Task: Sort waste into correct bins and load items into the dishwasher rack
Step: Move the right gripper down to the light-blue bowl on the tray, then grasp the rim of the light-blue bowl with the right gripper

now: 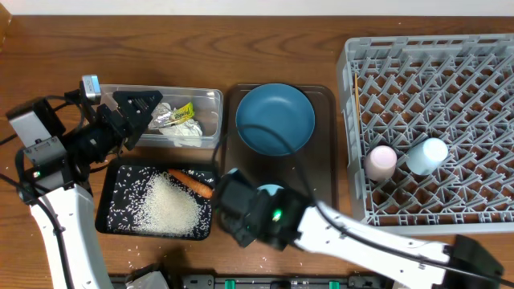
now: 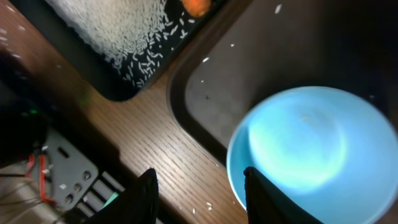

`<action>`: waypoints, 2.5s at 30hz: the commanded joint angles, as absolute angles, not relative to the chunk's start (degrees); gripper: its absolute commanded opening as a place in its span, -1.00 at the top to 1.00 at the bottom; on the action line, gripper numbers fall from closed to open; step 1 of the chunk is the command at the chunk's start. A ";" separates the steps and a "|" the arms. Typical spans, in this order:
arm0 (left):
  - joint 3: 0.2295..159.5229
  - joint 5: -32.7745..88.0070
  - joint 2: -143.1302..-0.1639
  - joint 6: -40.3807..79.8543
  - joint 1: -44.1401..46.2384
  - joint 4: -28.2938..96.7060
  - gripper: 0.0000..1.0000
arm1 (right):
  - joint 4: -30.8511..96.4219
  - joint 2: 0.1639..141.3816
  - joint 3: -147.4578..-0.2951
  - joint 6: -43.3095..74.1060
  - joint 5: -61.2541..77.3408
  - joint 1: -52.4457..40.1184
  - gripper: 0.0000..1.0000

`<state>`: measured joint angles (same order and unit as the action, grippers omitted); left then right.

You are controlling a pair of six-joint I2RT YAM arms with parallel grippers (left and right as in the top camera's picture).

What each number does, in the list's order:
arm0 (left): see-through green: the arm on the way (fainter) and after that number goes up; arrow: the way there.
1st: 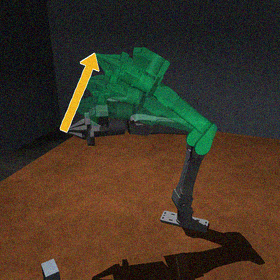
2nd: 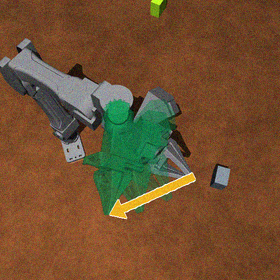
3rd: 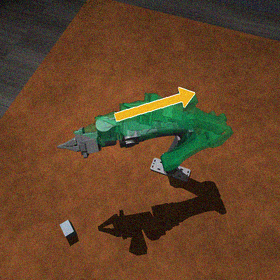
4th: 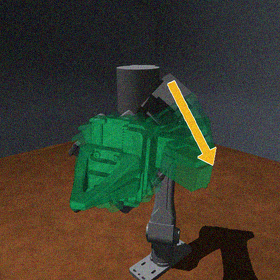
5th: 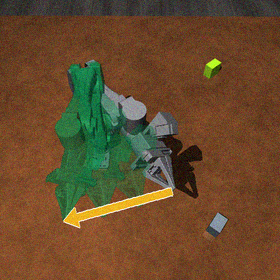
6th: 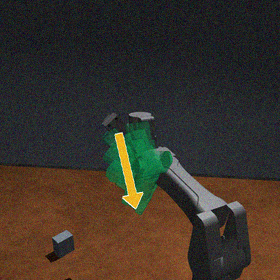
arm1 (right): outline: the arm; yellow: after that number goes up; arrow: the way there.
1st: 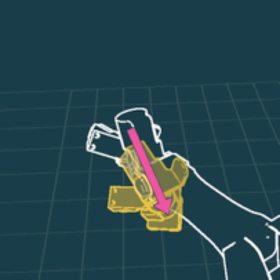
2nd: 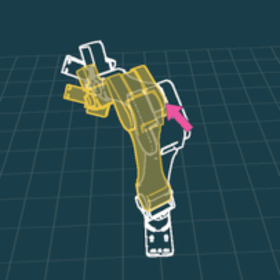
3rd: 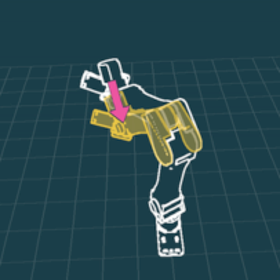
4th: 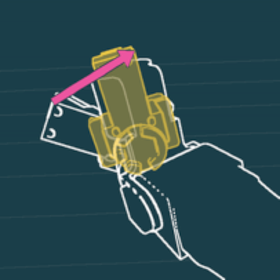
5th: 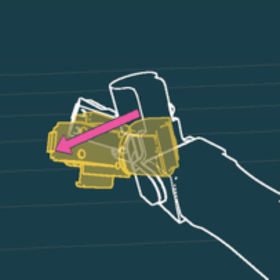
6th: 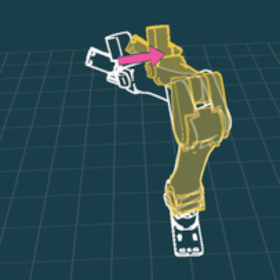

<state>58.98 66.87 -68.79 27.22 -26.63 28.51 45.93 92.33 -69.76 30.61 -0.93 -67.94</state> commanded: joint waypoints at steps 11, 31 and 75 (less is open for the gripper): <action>59.48 66.76 -68.47 27.73 -26.94 28.60 -0.97 | 43.79 104.75 -69.58 32.77 -6.66 -71.70 0.48; 59.48 66.76 -68.47 27.73 -26.94 28.60 -0.97 | 47.62 97.97 -75.09 32.49 -6.76 -71.55 0.97; 59.48 66.76 -68.47 27.73 -26.94 28.60 -0.97 | 45.36 98.28 -65.47 36.23 -12.43 -70.89 0.33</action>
